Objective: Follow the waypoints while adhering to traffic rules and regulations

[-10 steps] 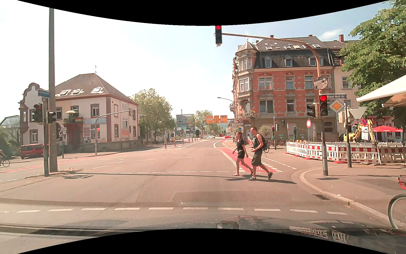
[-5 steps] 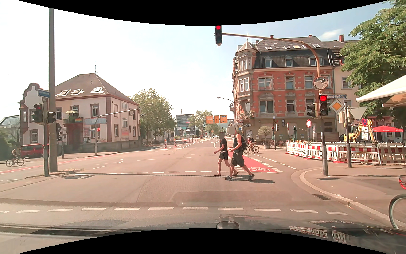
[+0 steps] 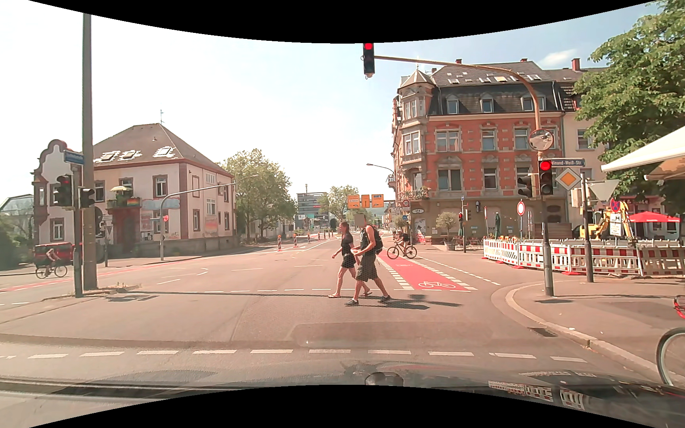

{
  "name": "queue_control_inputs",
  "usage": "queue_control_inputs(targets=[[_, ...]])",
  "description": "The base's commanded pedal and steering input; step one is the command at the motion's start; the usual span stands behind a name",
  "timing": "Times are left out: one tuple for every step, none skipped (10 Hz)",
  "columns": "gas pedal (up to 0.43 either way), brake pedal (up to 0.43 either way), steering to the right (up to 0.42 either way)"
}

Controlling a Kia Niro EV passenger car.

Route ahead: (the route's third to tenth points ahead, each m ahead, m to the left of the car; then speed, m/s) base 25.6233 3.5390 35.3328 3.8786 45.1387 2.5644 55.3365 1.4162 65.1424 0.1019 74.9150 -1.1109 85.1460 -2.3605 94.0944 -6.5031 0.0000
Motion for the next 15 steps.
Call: queue_control_inputs(targets=[[0.0, 0.268, -0.012], [0.0, 0.274, -0.012], [0.0, 0.268, -0.012], [0.0, 0.268, -0.012], [0.0, 0.274, -0.012], [0.0, 0.268, -0.012], [0.0, 0.268, -0.012], [0.0, 0.274, -0.012], [0.0, 0.268, -0.012], [0.0, 0.274, -0.012], [0.0, 0.268, -0.012], [0.0, 0.268, -0.012], [0.0, 0.268, -0.012], [0.0, 0.268, -0.012], [0.0, 0.268, -0.012]])
